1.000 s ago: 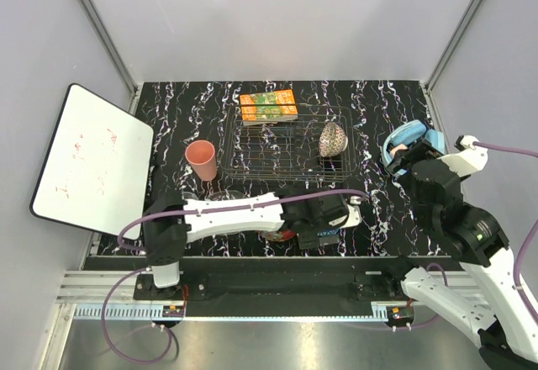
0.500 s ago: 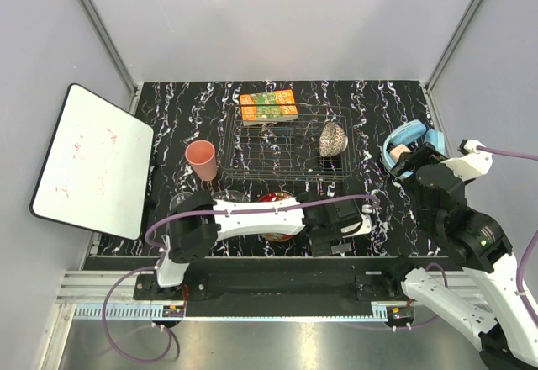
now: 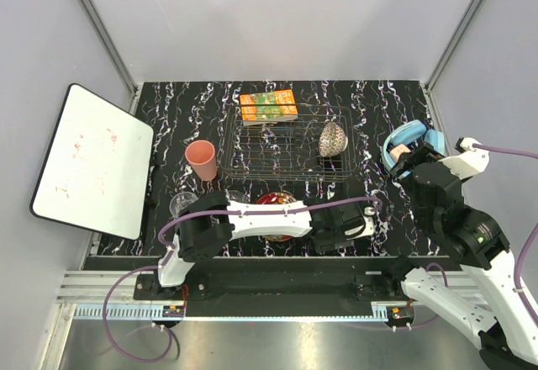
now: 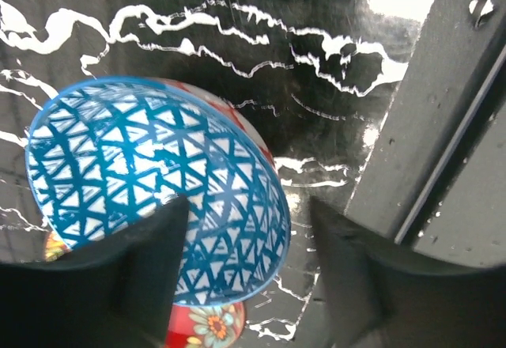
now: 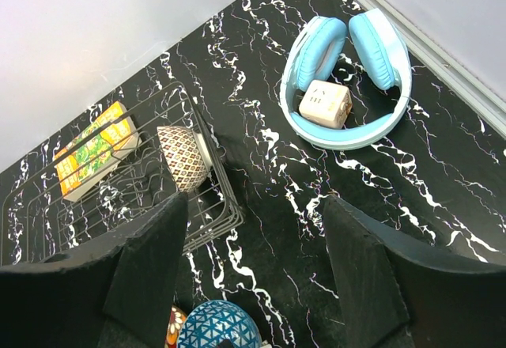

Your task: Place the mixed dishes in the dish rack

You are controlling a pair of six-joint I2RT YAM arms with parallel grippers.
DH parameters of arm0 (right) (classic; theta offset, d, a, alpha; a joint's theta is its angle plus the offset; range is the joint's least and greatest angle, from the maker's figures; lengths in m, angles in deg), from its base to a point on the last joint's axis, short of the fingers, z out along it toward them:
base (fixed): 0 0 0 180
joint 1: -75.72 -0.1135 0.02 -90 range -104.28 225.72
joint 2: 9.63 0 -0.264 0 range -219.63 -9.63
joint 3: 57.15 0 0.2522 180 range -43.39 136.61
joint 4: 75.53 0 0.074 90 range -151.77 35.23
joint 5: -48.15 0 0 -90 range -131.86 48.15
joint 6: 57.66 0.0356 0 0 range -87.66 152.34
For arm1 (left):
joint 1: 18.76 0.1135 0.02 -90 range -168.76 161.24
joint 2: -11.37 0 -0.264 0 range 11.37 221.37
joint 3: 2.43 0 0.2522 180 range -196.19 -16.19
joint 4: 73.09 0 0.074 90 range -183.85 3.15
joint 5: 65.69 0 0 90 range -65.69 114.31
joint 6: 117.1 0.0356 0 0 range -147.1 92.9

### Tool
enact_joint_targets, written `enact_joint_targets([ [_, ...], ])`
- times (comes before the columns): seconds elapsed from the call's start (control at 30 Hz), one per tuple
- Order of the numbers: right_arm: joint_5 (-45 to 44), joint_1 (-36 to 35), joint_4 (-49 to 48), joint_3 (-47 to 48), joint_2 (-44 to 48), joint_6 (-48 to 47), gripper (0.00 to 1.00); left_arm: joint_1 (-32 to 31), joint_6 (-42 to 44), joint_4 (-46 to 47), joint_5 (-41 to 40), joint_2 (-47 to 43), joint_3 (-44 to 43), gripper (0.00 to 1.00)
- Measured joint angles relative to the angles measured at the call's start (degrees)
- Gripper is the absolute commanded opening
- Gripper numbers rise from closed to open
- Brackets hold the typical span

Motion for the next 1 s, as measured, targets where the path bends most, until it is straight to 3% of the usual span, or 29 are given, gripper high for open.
enact_joint_targets([
  [0.1,0.0,0.0,-0.02,0.0,-0.17,-0.04,0.75,0.0,-0.39,0.87,0.02,0.0,0.0,0.2],
  [0.27,0.0,0.0,-0.04,0.0,-0.15,-0.42,0.73,-0.11,-0.17,1.97,-0.42,0.35,-0.04,0.01],
  [0.53,-1.07,0.0,-0.13,0.02,-0.24,-2.03,0.71,-0.02,-0.85,2.03,-1.16,0.83,-2.05,0.0],
  [0.73,-2.49,0.0,-0.15,1.22,-0.81,-3.82,0.68,0.92,-2.01,-1.44,1.29,0.22,-9.42,0.0],
  [0.87,-2.82,0.0,-0.22,1.64,-0.94,-4.55,0.66,4.42,-4.66,-4.83,8.55,-2.62,-17.05,0.0],
  [1.0,-3.02,0.0,-0.2,1.9,-1.7,-4.96,0.65,14.01,-12.22,-3.43,21.92,-6.34,-25.09,0.0],
])
